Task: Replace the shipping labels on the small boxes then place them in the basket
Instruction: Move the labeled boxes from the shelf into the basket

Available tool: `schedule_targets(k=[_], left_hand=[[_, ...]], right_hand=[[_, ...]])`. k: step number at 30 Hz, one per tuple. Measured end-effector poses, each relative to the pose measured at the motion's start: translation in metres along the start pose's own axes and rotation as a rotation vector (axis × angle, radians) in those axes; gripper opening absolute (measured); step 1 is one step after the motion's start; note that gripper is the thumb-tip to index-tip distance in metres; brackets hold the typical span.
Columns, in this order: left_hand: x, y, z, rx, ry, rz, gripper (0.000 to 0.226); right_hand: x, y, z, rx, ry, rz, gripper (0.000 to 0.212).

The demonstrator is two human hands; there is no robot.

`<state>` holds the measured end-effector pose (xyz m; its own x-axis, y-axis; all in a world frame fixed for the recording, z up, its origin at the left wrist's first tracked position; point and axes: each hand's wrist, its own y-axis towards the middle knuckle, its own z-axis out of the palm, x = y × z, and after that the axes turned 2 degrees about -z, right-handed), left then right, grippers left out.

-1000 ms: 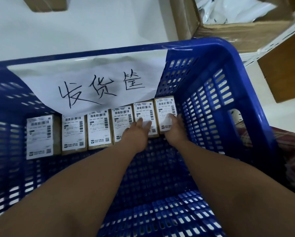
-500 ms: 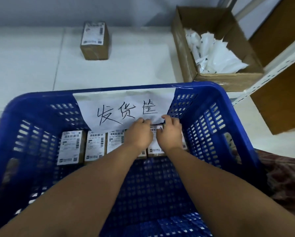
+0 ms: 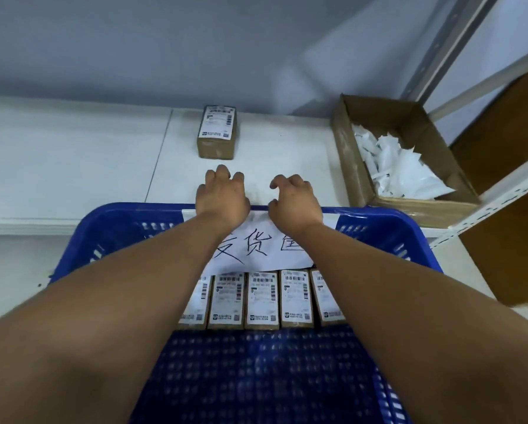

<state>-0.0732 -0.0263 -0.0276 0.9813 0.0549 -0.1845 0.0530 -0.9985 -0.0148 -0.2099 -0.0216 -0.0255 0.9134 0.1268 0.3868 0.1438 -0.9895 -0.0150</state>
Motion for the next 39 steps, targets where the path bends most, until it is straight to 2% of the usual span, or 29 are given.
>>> schedule_targets(k=[5, 13, 16, 19, 24, 26, 30, 35, 39], left_hand=[[0.020, 0.044, -0.002, 0.071, -0.044, -0.148, 0.042], [0.028, 0.108, 0.025, 0.025, -0.075, -0.184, 0.056], [0.029, 0.130, 0.034, -0.027, -0.113, -0.159, 0.070], [0.027, 0.155, 0.036, -0.043, -0.175, -0.258, 0.078], [0.023, 0.180, 0.038, -0.084, -0.324, -0.363, 0.061], [0.021, 0.179, 0.038, -0.118, -0.314, -0.376, 0.059], [0.019, 0.169, 0.031, -0.092, -0.317, -0.403, 0.084], [0.008, 0.130, 0.013, -0.107, -0.466, -0.295, 0.088], [-0.006, 0.078, -0.002, -0.135, -0.671, -0.307, 0.095]], right_hand=[[0.012, 0.039, -0.007, 0.094, -0.011, 0.053, 0.029], [0.000, 0.087, 0.016, 0.265, 0.015, 0.057, 0.058], [-0.007, 0.097, 0.024, 0.275, 0.006, 0.061, 0.060], [-0.013, 0.105, 0.031, 0.252, -0.005, 0.062, 0.059], [-0.017, 0.116, 0.033, 0.250, -0.009, 0.057, 0.060], [-0.017, 0.117, 0.032, 0.252, -0.019, 0.051, 0.060], [-0.019, 0.112, 0.028, 0.224, -0.027, 0.062, 0.059], [-0.017, 0.100, 0.016, 0.153, 0.006, 0.065, 0.059], [-0.005, 0.073, 0.003, 0.107, 0.052, 0.069, 0.068]])
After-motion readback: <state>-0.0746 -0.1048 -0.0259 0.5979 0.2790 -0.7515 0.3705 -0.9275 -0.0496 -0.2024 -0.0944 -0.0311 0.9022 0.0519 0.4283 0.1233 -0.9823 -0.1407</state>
